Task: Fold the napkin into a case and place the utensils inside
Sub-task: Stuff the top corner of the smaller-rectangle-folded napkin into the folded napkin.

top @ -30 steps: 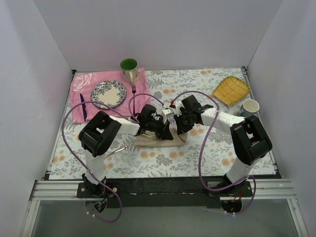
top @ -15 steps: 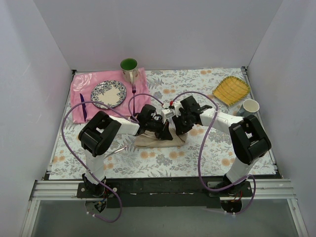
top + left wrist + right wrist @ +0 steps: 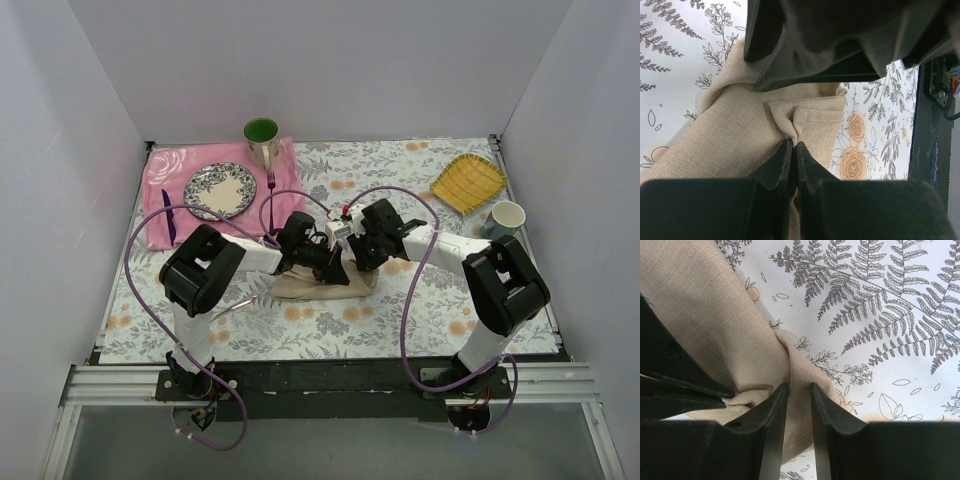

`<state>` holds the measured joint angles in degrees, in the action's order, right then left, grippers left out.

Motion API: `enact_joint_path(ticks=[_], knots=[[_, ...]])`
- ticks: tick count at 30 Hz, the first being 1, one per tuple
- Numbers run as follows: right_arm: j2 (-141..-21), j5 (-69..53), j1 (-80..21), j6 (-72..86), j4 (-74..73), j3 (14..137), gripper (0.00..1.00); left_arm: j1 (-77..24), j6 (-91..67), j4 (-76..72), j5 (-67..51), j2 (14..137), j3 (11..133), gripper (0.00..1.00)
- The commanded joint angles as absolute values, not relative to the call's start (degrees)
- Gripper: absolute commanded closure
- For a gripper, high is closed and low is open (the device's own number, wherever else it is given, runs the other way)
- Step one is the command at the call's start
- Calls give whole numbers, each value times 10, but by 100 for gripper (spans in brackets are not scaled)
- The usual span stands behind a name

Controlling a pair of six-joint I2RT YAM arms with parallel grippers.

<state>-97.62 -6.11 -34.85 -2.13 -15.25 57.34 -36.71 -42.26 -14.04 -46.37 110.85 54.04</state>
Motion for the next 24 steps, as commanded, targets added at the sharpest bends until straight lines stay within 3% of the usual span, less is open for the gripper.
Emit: enact_joint_path(ticks=[1, 13, 24], knots=[[-941, -60, -367, -33, -153, 533, 66, -362, -432, -148, -463, 1100, 547, 100], [-860, -105, -367, -69, -87, 483, 67, -362, -437, -152, -462, 1101, 542, 100], [-869, -88, -367, -83, -54, 449, 68, -362, -439, -153, -462, 1106, 544, 100]])
